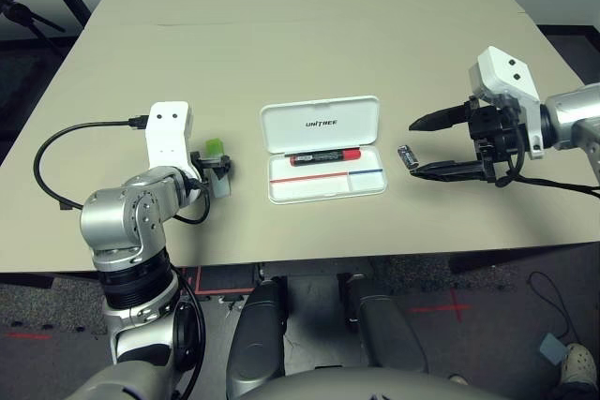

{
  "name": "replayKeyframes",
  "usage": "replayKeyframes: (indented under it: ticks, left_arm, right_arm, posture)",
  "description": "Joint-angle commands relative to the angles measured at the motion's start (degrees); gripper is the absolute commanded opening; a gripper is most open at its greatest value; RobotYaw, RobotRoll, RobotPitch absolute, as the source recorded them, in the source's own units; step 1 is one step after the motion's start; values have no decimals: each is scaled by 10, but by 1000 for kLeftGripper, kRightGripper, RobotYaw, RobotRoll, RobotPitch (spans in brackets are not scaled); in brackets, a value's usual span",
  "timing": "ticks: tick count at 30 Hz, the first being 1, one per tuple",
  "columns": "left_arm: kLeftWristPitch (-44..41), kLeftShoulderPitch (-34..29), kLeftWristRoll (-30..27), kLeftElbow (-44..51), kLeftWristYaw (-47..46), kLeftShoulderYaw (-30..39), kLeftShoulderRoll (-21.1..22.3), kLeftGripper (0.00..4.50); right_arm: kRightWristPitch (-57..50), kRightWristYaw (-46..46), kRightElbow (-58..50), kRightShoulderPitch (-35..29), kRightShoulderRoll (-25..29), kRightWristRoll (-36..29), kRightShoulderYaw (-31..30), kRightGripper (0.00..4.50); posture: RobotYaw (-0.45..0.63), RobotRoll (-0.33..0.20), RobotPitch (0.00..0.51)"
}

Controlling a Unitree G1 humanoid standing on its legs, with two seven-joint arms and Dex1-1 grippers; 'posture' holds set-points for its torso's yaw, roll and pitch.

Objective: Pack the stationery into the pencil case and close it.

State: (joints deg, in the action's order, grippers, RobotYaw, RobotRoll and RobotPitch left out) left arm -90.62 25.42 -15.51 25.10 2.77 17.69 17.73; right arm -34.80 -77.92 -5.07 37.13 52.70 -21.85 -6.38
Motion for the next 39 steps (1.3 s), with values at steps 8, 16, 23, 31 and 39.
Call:
replayKeyframes:
  ticks: [8,16,23,31,39]
  left_arm:
    - [-19,-22,-84,-44,4,-25,36,2133]
    - [-19,-11,-151,-51,2,-16,82,1103]
    - [4,18,-212,-13,140,-84,220,1103]
    - [229,-29,-216,39,383,-165,402,1103]
    - [359,-24,-193,73,502,-208,451,1103]
  right_arm:
    - [15,10,5,0,-14,13,-13,4500]
    - [25,11,15,7,-20,20,-18,4500]
    - [42,1,42,24,-27,27,-29,4500]
    - [63,-13,77,44,-35,40,-38,4500]
    - [73,-21,100,58,-42,50,-46,4500]
  posture:
    - [-31,0,214]
    - [-17,0,203]
    - [10,0,191]
    - [30,0,187]
    - [37,0,188]
